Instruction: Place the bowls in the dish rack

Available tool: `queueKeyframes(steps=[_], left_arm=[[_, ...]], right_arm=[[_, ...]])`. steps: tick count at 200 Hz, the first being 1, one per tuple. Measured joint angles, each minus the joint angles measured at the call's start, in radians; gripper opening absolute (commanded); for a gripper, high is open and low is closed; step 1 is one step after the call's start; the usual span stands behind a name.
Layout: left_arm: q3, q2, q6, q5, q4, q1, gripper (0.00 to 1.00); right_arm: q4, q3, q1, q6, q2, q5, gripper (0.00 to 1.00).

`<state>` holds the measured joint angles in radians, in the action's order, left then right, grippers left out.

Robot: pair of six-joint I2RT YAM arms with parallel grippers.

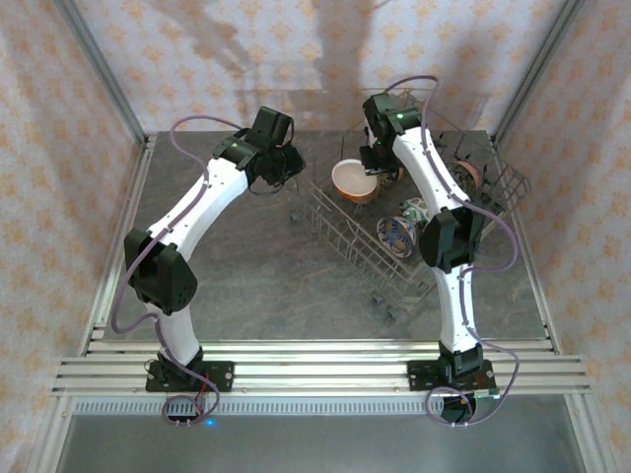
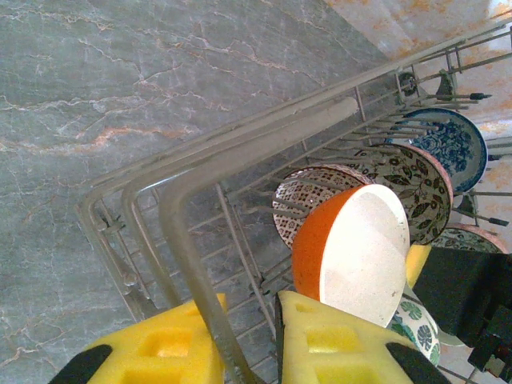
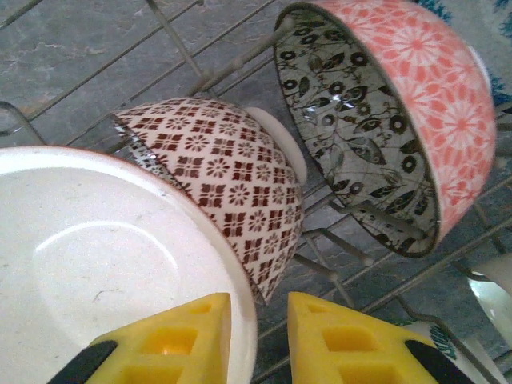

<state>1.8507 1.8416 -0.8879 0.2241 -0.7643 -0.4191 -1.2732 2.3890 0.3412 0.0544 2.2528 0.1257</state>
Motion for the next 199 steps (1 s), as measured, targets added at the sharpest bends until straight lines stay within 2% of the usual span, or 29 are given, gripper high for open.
queueKeyframes(steps=[125,176,199], left_arm=[[0.028,0.014,0.000,0.000,-0.031,0.000,0.21],[0.032,0.016,0.000,0.000,-0.033,0.000,0.21],[0.032,0.016,0.000,0.000,-0.033,0.000,0.21]], right_arm=[[-0.003,0.001,0.000,0.000,0.025,0.028,0.22],[-0.003,0.001,0.000,0.000,0.027,0.031,0.17],[-0.003,0.001,-0.003,0.001,0.027,0.031,0.11]])
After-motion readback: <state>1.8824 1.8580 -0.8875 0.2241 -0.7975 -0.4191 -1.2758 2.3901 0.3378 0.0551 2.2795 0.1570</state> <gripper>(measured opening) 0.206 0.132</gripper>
